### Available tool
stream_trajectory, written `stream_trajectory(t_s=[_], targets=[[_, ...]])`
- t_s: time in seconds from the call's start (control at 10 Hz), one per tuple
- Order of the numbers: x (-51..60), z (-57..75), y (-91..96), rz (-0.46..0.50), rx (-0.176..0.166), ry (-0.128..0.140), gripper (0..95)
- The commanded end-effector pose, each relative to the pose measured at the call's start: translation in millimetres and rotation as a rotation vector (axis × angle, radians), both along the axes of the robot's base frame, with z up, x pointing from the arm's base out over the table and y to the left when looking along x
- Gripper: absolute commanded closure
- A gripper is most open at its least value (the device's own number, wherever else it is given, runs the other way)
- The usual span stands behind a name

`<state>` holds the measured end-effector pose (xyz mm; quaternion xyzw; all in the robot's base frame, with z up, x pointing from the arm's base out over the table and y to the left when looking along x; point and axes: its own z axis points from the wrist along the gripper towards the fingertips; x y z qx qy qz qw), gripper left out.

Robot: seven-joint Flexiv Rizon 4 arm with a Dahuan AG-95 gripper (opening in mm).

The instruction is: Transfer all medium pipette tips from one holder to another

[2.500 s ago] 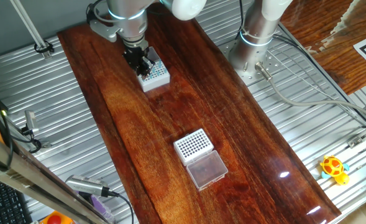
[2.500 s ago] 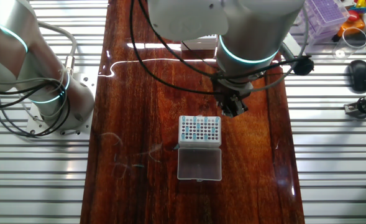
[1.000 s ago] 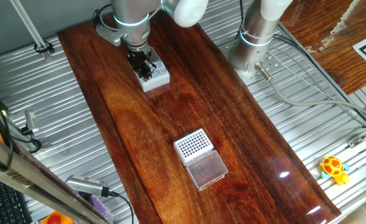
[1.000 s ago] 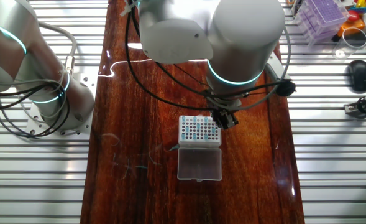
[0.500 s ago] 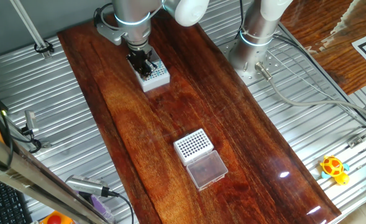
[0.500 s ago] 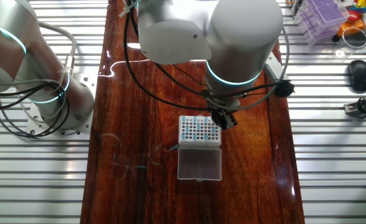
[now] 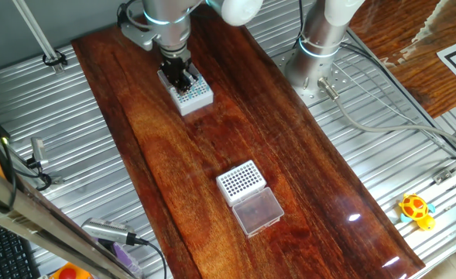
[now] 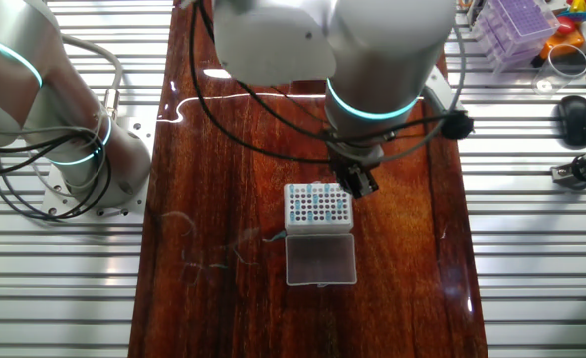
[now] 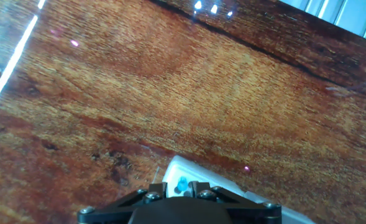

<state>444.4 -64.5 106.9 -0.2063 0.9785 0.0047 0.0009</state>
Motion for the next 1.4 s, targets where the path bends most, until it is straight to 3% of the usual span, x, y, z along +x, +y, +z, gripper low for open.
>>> stream_trajectory(t_s=[0.1, 0.4, 0.8, 1.0, 1.4], targets=[[-3.6, 12.8, -0.9, 0.005, 0.001, 0.002, 95.0], [-8.1, 31.3, -6.7, 0.013, -0.001, 0.006, 95.0], [7.9, 43.0, 17.3, -0.035, 0.007, 0.006, 95.0], [12.3, 37.2, 60.7, -0.100, 0.003, 0.006, 95.0], [2.1, 32.7, 111.5, -0.157, -0.011, 0.037, 95.0]])
